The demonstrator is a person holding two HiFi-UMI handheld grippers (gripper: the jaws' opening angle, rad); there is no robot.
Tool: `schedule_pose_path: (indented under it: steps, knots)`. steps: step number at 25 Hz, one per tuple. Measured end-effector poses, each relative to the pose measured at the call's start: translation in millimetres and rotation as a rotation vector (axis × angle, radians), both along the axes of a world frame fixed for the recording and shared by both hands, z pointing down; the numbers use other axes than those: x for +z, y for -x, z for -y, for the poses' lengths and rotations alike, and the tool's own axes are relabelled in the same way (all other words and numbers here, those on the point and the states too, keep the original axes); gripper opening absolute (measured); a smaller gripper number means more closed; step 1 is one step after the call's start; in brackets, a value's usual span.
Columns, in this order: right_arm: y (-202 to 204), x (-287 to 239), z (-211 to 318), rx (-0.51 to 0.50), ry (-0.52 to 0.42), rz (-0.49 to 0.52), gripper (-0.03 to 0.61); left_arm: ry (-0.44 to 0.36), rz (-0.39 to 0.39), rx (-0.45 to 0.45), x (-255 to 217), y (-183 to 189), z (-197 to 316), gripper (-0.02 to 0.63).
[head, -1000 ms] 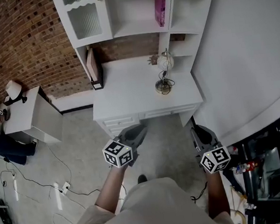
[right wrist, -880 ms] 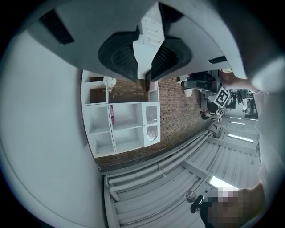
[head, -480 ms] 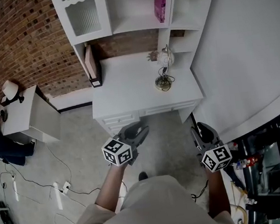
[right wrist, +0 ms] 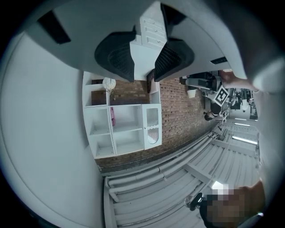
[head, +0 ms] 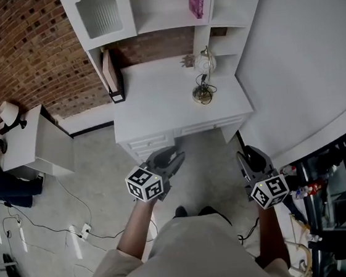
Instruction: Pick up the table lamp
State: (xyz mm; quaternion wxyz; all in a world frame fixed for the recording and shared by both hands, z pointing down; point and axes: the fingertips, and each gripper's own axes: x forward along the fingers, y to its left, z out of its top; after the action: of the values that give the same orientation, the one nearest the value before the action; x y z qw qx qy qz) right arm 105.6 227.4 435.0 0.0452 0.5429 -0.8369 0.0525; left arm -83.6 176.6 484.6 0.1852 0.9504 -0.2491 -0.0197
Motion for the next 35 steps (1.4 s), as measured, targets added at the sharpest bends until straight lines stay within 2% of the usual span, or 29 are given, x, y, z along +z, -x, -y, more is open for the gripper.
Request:
schedule_pose_path:
  steps: [7,15,21,35]
  knots:
    - [2,9,-3,0.012,0.023,-0.019,0.155,0.022,0.001,0.014,8,6,3,0.156]
    - [-16,23,28,-0.002,0.048,-0.016,0.155,0.040,0.018,0.019,20,-16,29,0.156]
    - [-42,35,73,-0.019,0.062,0.041,0.155,0.051,0.033,0.014,28,-45,63,0.156]
    - [-107,45,202,-0.121,0.098,0.029,0.155,0.084,0.044,-0.056,44,-114,164,0.156]
